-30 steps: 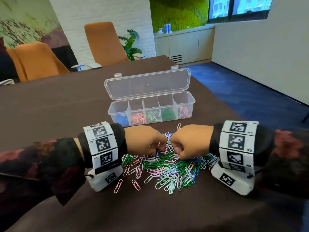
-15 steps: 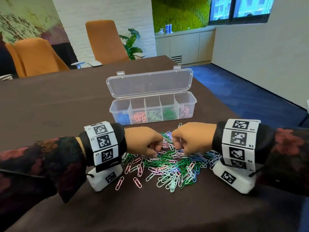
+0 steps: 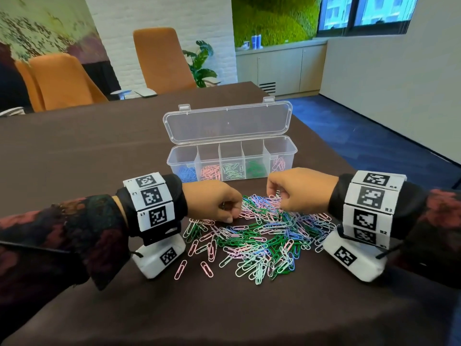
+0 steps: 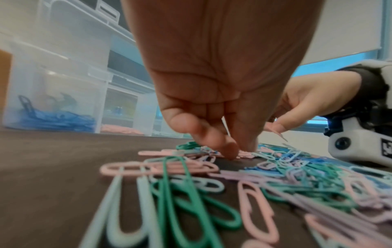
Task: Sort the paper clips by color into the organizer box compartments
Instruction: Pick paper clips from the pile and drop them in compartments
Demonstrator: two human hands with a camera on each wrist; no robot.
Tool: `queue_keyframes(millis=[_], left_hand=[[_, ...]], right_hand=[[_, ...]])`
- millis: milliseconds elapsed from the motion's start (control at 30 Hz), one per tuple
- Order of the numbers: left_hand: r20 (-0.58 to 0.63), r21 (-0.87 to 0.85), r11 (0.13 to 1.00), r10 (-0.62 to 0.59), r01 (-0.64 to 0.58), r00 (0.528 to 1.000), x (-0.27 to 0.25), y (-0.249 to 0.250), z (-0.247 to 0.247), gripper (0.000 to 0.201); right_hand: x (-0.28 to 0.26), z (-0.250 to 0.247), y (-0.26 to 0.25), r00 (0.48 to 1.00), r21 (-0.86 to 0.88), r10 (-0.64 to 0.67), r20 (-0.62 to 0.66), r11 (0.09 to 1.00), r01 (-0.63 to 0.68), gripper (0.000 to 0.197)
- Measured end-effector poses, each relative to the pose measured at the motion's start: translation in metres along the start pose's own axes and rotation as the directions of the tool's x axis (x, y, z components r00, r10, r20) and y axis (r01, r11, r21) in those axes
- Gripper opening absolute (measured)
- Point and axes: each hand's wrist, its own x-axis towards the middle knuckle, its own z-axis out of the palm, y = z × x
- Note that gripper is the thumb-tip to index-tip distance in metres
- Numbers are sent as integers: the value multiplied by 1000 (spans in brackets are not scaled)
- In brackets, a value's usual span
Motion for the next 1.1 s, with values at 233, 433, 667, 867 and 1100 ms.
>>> queue_keyframes(millis=[233, 433, 667, 867, 1100], left_hand=[[66, 16, 1000, -5, 4, 998, 8, 10, 7, 14], [103, 99, 995, -23, 12, 994, 7, 12, 8, 12], [-59, 17, 999, -31, 32, 998, -9, 4, 7, 27], [-132, -226, 970, -117, 85, 984, -15, -4, 6, 12], [-199, -420, 905, -166, 69, 966, -17, -3, 4, 19]], right_hand=[[1, 0, 2, 1000, -45, 10, -12, 999, -10, 21], [-5, 9, -16, 975, -147, -158, 154, 972, 181, 18], [4, 14, -15, 971, -254, -138, 197, 949, 187, 31], [3, 8, -9, 986, -61, -123, 113, 990, 130, 28], [5, 1, 0, 998, 73, -51, -39, 996, 53, 20]])
